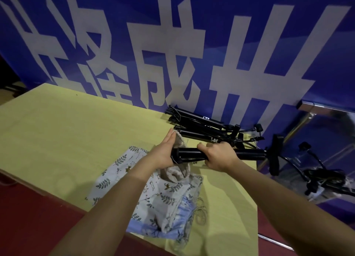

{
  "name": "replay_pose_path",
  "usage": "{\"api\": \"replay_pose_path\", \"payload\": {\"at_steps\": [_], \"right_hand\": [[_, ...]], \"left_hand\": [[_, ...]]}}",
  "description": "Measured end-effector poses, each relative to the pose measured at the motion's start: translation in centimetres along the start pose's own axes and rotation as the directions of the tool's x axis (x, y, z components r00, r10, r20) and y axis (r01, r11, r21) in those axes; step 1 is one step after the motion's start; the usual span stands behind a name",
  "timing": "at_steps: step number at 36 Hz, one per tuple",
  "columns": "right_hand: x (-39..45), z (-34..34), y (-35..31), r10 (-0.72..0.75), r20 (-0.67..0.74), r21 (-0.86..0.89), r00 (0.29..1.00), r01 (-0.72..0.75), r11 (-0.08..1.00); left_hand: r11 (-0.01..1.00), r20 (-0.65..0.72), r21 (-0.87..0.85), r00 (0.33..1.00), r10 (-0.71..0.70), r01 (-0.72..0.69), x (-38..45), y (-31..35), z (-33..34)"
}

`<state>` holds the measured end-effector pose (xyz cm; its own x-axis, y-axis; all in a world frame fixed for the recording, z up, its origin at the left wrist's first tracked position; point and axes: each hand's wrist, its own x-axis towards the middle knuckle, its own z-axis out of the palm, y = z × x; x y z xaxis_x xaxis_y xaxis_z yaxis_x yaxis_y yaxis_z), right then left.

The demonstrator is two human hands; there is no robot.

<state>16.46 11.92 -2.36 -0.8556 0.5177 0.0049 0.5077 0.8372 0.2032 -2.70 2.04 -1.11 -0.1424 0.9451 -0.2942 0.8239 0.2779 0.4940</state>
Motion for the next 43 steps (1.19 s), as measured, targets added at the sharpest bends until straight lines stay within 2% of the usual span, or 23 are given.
{"api": "replay_pose_path", "payload": {"at_steps": [9,12,15,20,25,29,32,35,38,43], "right_hand": [[2.2,-1.1,-1.8,-0.134,-0.030,-0.112,0.991,0.130,0.985],[2.7,-1.6,-1.9,-0.144,-0.072,-0.134,0.987,0.134,0.982],[2.9,-2.3,-1.9,-0.163,-0.104,-0.152,0.981,0.146,0.977],[3.1,-2.3,-1.9,-0.192,-0.253,-0.201,0.948,0.142,0.969],[2.6,-1.7,-1.2,-0.146,-0.536,-0.195,0.832,0.046,0.980],[1.9,-1.4,-1.1,-0.085,-0.638,-0.122,0.766,0.008,0.992],[1.5,-0.6,-1.4,-0.017,-0.571,-0.040,0.821,-0.007,0.999],[1.5,-0.1,-2.1,0.197,-0.362,0.250,0.911,-0.109,0.962],[2.1,-0.3,-2.6,0.314,-0.059,0.458,0.948,-0.254,0.852],[4.0,-1.2,-3.6,0.358,0.127,0.734,0.925,-0.330,0.593]], "left_hand": [[0.995,0.024,-0.063,0.996,0.082,-0.081,0.3,2.1,0.8],[0.996,-0.086,-0.006,0.992,0.088,-0.089,0.0,2.5,0.8],[0.974,-0.249,0.220,0.962,0.112,-0.056,-0.3,2.7,1.1],[0.877,-0.322,0.479,0.937,0.133,0.040,-0.1,3.4,1.1],[0.888,-0.368,0.450,0.925,0.091,0.092,0.6,3.2,0.3],[0.902,-0.421,0.416,0.904,0.080,0.114,0.5,2.6,-0.4],[0.921,-0.457,0.369,0.887,0.064,0.124,0.4,2.1,-0.4],[0.945,-0.478,0.309,0.877,0.055,0.110,0.0,1.7,-0.4],[0.971,-0.502,0.231,0.863,0.059,0.067,-0.4,1.4,-0.5],[0.992,-0.520,0.123,0.853,0.048,0.019,-1.2,1.1,-0.8]]}}
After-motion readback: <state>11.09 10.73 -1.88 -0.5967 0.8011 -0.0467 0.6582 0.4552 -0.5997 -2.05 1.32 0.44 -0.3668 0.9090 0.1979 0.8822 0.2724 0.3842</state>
